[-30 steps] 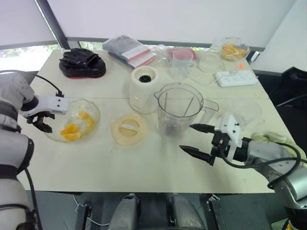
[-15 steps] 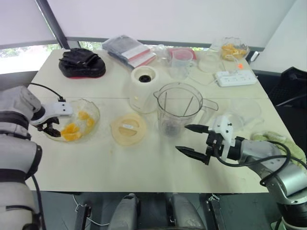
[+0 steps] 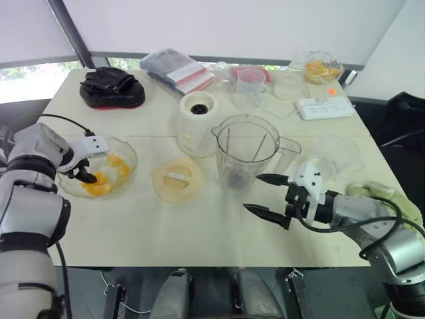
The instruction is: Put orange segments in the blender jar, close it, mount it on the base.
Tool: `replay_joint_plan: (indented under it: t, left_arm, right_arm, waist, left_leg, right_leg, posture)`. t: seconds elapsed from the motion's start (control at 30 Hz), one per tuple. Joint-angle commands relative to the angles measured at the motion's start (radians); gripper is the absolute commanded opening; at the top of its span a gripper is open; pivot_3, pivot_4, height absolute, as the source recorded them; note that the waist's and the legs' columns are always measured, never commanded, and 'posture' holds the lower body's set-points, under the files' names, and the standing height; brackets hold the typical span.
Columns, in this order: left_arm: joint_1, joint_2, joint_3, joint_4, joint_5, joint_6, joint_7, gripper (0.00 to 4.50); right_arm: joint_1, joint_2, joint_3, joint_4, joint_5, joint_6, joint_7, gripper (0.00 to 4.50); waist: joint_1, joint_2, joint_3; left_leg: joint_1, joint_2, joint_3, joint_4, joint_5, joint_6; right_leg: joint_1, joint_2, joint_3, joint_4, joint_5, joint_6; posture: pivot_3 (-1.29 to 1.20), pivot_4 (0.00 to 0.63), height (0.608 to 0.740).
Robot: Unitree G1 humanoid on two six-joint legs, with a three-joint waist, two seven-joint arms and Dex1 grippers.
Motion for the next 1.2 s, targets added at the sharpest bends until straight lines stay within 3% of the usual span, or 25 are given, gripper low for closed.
replay_joint_plan:
  t: [0.03, 0.77, 0.87, 1.0, 1.03, 1.2]
  left_arm:
    - [0.013, 0.005, 0.017, -0.01, -0.011, 0.024, 0.012, 3.21]
    - [0.045, -0.059, 0.068, 0.005, -0.052, 0.135, 0.133, 3.21]
    - [0.049, -0.062, 0.065, 0.005, -0.051, 0.136, 0.122, 2.39]
    - [0.05, -0.07, 0.066, 0.005, -0.052, 0.14, 0.127, 0.36]
    - [0.05, -0.071, 0.062, 0.004, -0.049, 0.134, 0.127, 0.07]
    - [0.051, -0.076, 0.063, 0.004, -0.051, 0.133, 0.123, 0.07]
  right_arm:
    - [-0.001, 0.009, -0.007, -0.032, -0.001, -0.022, -0.003, 4.48]
    - [0.01, 0.021, 0.0, -0.048, -0.024, -0.026, -0.029, 4.48]
    - [0.013, 0.022, -0.001, -0.052, -0.025, -0.025, -0.032, 4.5]
    - [0.014, 0.025, 0.001, -0.051, -0.03, -0.027, -0.035, 4.5]
    - [0.014, 0.026, 0.001, -0.051, -0.032, -0.028, -0.036, 4.5]
    - [0.015, 0.029, -0.002, -0.054, -0.036, -0.026, -0.039, 4.5]
  waist:
    - [0.0, 0.0, 0.0]
    - [0.003, 0.0, -0.001]
    - [0.004, 0.0, -0.001]
    - [0.003, -0.001, -0.002]
    - [0.003, -0.001, -0.002]
    - [0.003, -0.001, -0.002]
  left_leg:
    - [0.0, 0.0, 0.0, 0.0, 0.0, 0.0]
    - [0.001, -0.001, 0.0, 0.001, 0.0, 0.0]
    - [0.001, -0.001, 0.0, 0.001, 0.0, -0.001]
    - [0.001, -0.001, 0.0, 0.001, 0.0, -0.001]
    - [0.001, -0.001, 0.0, 0.001, 0.0, -0.001]
    - [0.001, -0.001, 0.0, 0.001, 0.0, -0.001]
  right_leg:
    - [0.0, 0.0, 0.0, 0.0, 0.0, 0.0]
    - [0.0, -0.001, 0.0, 0.002, 0.0, 0.0]
    - [0.0, -0.001, 0.0, 0.003, 0.0, 0.0]
    - [0.0, -0.001, 0.0, 0.003, 0.0, 0.0]
    - [0.0, -0.001, 0.0, 0.003, 0.0, 0.0]
    - [0.0, -0.001, 0.0, 0.003, 0.0, 0.0]
  posture:
    - [0.0, 0.15, 0.74]
    - [0.0, 0.15, 0.74]
    - [0.0, 0.15, 0.74]
    - [0.0, 0.15, 0.74]
    - [0.0, 0.15, 0.74]
    - [0.0, 0.15, 0.74]
